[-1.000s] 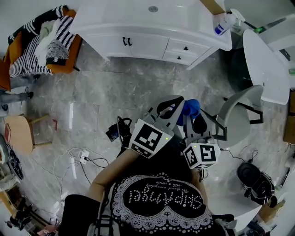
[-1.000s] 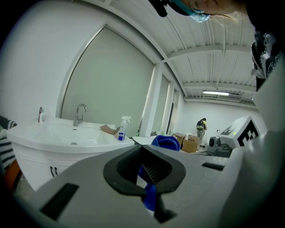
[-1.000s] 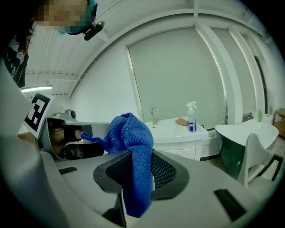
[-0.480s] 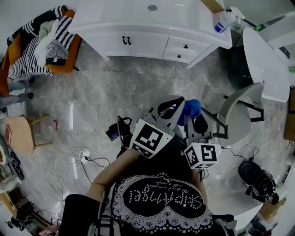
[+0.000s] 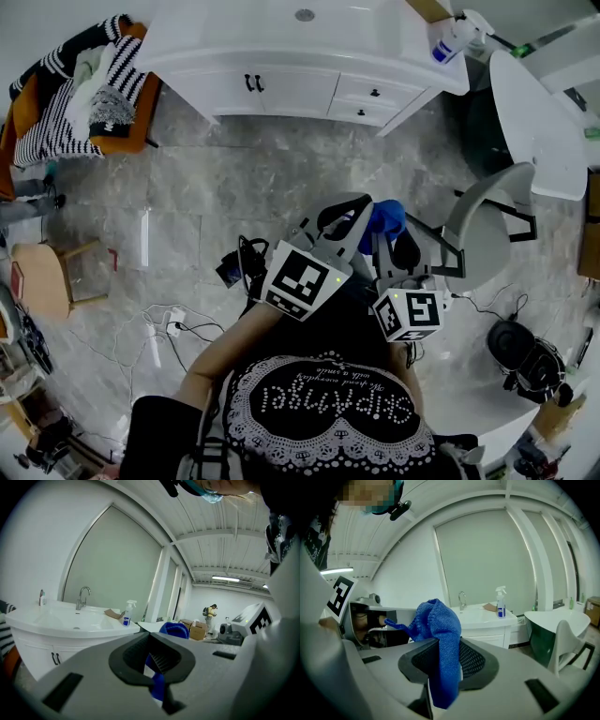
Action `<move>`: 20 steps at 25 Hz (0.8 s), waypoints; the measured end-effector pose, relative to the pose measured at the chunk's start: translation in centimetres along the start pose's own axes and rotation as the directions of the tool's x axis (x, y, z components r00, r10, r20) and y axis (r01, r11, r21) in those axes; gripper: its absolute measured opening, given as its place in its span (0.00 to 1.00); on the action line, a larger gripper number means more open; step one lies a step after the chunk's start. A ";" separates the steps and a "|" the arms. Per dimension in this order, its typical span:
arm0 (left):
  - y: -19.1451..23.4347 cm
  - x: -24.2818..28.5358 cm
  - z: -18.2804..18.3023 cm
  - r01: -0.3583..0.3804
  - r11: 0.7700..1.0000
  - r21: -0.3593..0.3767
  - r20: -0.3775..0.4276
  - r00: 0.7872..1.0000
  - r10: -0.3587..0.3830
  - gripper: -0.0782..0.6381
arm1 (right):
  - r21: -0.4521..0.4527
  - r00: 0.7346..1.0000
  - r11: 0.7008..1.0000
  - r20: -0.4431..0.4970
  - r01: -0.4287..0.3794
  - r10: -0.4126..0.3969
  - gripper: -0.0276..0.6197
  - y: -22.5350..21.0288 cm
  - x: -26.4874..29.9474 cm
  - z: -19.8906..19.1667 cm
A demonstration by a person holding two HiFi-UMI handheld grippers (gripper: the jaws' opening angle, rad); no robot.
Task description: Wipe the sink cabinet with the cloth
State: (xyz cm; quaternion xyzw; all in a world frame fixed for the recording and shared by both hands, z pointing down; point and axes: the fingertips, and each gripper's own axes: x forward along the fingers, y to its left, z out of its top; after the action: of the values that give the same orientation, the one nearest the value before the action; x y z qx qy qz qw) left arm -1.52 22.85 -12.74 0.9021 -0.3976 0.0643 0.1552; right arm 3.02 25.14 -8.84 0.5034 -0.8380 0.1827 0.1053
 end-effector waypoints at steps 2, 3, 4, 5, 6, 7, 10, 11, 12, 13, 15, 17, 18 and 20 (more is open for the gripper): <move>0.1 -0.1 0.0 -0.002 1.000 -0.003 0.002 1.000 0.002 0.12 | -0.002 1.000 1.000 0.005 -0.004 0.004 0.22 0.2 0.1 0.1; 0.2 -0.1 0.0 -0.002 1.000 -0.004 0.001 1.000 0.002 0.12 | -0.003 1.000 1.000 0.006 -0.005 0.005 0.22 0.2 0.1 0.1; 0.2 -0.1 0.0 -0.002 1.000 -0.005 0.000 1.000 0.002 0.12 | -0.004 1.000 1.000 0.007 -0.006 0.006 0.22 0.2 0.2 0.2; 0.2 0.0 -0.1 -0.002 1.000 -0.005 -0.002 1.000 0.002 0.12 | -0.006 1.000 1.000 0.008 -0.007 0.007 0.22 0.1 0.2 0.2; 0.3 0.1 -0.1 -0.002 1.000 -0.004 -0.003 1.000 0.002 0.12 | -0.007 1.000 1.000 0.008 -0.008 0.008 0.22 0.1 0.2 0.3; 0.3 0.1 -0.1 -0.002 1.000 -0.004 -0.003 1.000 0.002 0.12 | -0.009 1.000 1.000 0.008 -0.009 0.009 0.22 0.1 0.2 0.3; 0.3 0.0 -0.1 -0.002 1.000 -0.008 -0.005 1.000 0.002 0.12 | -0.012 1.000 1.000 0.007 -0.009 0.009 0.22 0.2 0.3 0.2; 0.4 0.0 -0.1 -0.002 1.000 -0.010 -0.006 1.000 0.002 0.12 | -0.013 1.000 1.000 0.006 -0.009 0.009 0.22 0.2 0.3 0.2; 0.4 0.1 -0.1 -0.002 1.000 -0.012 -0.007 1.000 0.002 0.12 | -0.012 1.000 1.000 0.006 -0.008 0.008 0.22 0.1 0.3 0.2; 0.4 0.1 -0.1 -0.002 1.000 -0.014 -0.008 1.000 0.002 0.12 | -0.012 1.000 1.000 0.005 -0.007 0.007 0.22 0.1 0.4 0.3; 0.5 0.2 0.0 0.000 1.000 -0.017 -0.008 1.000 0.000 0.12 | -0.010 1.000 1.000 0.005 -0.004 0.005 0.22 0.0 0.4 0.3; 0.5 0.3 0.1 0.003 1.000 -0.017 -0.008 1.000 -0.003 0.12 | -0.009 1.000 1.000 0.004 -0.002 0.002 0.22 0.0 0.4 0.4; 0.6 0.3 0.1 0.003 1.000 -0.017 -0.008 1.000 -0.003 0.12 | -0.010 1.000 1.000 0.004 -0.002 0.002 0.22 0.0 0.5 0.4; 0.7 0.4 0.2 0.002 1.000 -0.018 -0.007 1.000 -0.002 0.12 | -0.012 1.000 1.000 0.003 -0.001 0.001 0.22 -0.1 0.6 0.4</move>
State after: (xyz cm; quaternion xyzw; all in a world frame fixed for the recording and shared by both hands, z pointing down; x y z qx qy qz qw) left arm -1.74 22.02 -12.63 0.9007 -0.3968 0.0638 0.1648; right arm 2.82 24.43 -8.99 0.5025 -0.8395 0.1768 0.1070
